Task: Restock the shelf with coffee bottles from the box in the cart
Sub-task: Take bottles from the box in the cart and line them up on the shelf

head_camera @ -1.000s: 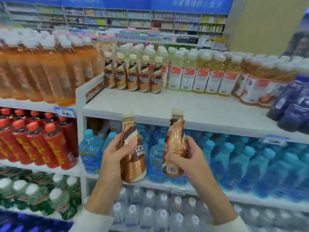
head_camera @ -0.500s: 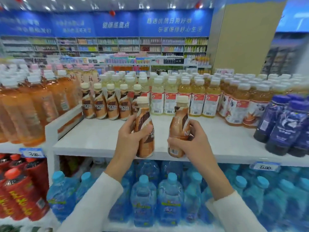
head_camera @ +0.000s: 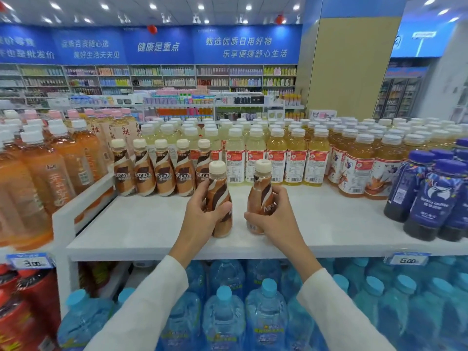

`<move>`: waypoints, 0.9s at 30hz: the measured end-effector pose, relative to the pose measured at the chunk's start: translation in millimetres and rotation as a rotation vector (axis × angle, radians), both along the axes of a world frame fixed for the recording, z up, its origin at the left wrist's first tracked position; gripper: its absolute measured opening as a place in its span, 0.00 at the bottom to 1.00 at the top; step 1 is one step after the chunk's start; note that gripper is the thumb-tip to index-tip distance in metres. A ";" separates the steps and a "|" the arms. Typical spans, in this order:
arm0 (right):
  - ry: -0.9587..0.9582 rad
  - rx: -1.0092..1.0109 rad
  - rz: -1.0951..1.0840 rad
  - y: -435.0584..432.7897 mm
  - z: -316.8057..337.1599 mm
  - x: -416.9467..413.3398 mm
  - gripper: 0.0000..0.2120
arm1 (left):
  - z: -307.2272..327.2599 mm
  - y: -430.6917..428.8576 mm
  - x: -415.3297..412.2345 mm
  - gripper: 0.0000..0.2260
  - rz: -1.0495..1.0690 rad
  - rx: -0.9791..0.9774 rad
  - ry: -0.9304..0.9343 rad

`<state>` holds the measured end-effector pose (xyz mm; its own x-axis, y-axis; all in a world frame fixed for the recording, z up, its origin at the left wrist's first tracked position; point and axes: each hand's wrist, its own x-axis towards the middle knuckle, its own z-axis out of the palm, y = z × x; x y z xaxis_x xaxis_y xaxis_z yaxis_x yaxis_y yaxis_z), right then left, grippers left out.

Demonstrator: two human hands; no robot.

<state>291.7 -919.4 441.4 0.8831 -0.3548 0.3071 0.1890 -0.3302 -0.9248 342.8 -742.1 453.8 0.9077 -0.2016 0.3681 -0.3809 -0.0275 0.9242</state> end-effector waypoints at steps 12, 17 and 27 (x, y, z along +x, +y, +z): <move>0.093 0.032 0.113 -19.5 -4.6 -10.9 0.36 | -17.2 12.3 -6.8 0.39 0.117 0.261 0.062; 0.069 -0.195 -0.090 -2.4 -11.0 -7.8 0.35 | -18.8 16.5 0.4 0.27 0.029 0.196 0.152; 0.027 -0.114 -0.022 -3.6 -13.5 -18.1 0.32 | -17.9 13.2 -6.5 0.28 0.032 0.288 0.092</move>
